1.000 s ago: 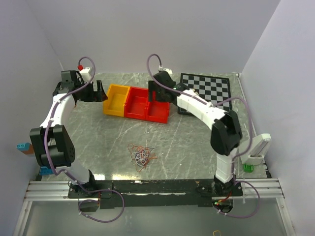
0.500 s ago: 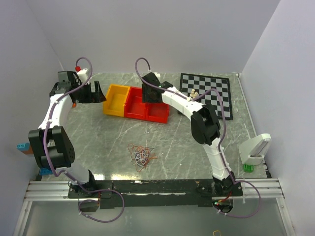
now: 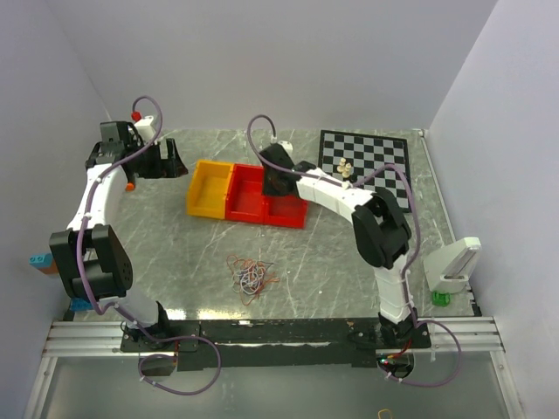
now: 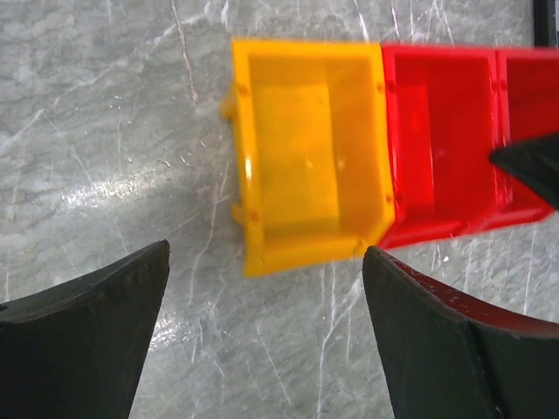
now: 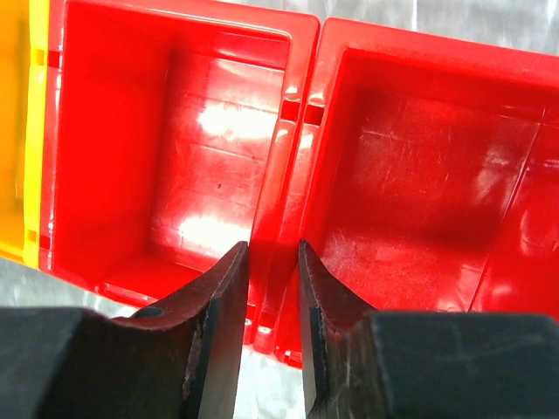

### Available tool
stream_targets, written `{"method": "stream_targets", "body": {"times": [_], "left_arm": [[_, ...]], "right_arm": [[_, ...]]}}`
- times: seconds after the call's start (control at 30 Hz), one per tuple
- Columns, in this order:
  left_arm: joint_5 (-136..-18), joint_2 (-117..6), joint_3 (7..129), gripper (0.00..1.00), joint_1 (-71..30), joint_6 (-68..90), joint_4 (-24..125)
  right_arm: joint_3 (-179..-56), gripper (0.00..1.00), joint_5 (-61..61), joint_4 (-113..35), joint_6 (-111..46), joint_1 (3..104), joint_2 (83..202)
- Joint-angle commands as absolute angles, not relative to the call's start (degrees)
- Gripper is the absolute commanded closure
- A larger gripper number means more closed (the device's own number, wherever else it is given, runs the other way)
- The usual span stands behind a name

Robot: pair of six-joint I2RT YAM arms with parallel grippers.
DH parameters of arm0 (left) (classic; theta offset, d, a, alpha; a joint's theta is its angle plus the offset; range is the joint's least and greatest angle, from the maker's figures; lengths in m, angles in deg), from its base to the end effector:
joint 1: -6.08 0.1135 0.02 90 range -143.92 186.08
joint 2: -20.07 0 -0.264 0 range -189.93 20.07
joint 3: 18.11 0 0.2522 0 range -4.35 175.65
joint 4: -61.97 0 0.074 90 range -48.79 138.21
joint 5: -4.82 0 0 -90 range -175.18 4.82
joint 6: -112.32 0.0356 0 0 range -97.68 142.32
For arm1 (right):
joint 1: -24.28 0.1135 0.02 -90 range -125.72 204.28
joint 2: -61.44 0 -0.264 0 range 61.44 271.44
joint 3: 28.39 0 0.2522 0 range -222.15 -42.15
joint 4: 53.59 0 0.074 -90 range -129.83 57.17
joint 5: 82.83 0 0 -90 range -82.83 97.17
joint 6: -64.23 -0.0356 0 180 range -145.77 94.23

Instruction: Untangle the cables

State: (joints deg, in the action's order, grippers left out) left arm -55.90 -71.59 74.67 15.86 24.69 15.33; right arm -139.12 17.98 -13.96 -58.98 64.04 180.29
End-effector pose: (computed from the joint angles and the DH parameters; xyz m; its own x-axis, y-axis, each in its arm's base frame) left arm 0.3512 0.0429 0.3074 -0.6947 -0.0831 -0.7145 0.2184 0.9220 -0.3197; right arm 0.3658 0.2957 0.2285 -0.7671 0.0616 -0.6386 -0.1328 0.9585 0.2521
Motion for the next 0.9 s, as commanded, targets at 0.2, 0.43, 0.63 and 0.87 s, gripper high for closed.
{"method": "stream_targets", "body": {"times": [0.2,0.43,0.63,0.87], "left_arm": [[-54.9,-69.8,76.6,0.04,15.7,25.0,15.3],[-56.2,-66.7,75.0,0.03,11.6,29.6,13.8],[-55.0,-65.1,73.4,0.03,7.1,36.7,8.9],[-50.3,-63.8,71.4,0.03,6.5,46.1,1.5]], "right_arm": [[-124.6,1.00,18.7,-6.4,-65.6,68.9,170.4],[-117.2,1.00,20.3,-2.8,-72.3,69.4,165.3],[-110.1,1.00,23.6,-4.2,-72.6,69.2,159.4],[-106.4,0.91,23.0,-7.9,-66.9,69.3,155.3]]}}
